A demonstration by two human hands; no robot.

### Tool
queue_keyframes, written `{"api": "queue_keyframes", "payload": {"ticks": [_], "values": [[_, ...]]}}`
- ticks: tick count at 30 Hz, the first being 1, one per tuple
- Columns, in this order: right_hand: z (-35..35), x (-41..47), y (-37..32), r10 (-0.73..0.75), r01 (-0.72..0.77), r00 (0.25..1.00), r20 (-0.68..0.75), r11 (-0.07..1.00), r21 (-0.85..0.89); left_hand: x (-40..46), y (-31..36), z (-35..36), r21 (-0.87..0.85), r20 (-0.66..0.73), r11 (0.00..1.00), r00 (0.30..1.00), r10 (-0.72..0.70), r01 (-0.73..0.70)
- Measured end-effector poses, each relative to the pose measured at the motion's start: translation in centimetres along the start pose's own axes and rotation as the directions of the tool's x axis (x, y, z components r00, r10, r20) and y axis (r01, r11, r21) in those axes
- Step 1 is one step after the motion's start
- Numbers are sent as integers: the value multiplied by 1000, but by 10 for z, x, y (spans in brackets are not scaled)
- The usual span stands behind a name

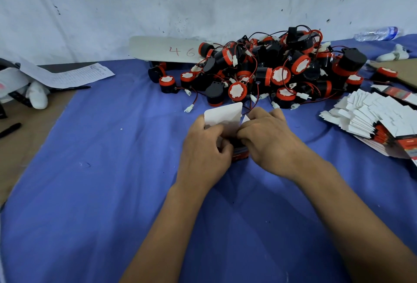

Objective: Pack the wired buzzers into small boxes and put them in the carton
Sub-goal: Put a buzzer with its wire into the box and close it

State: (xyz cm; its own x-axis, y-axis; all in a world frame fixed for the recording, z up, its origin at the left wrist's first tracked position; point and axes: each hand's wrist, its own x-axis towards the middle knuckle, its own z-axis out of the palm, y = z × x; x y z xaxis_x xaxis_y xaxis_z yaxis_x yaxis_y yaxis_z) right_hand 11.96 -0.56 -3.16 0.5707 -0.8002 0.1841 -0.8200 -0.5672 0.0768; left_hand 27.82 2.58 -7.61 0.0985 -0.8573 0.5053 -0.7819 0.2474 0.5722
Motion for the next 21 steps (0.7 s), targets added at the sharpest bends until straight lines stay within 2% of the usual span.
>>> {"api": "queue_keyframes", "payload": {"ticks": [7, 17, 21], "values": [[-3, -7, 6, -43, 41, 999, 14, 996, 80, -1, -1, 3, 17, -23, 1000, 1000, 17, -16], [6, -11, -7, 33, -2, 982, -187, 986, 166, 0, -7, 3, 35, -50, 999, 999, 1, 1], [5, -12, -12, 17, -17, 998, -53, 1000, 0, 1, -7, 1, 27, -41, 1000, 999, 16, -15]]}}
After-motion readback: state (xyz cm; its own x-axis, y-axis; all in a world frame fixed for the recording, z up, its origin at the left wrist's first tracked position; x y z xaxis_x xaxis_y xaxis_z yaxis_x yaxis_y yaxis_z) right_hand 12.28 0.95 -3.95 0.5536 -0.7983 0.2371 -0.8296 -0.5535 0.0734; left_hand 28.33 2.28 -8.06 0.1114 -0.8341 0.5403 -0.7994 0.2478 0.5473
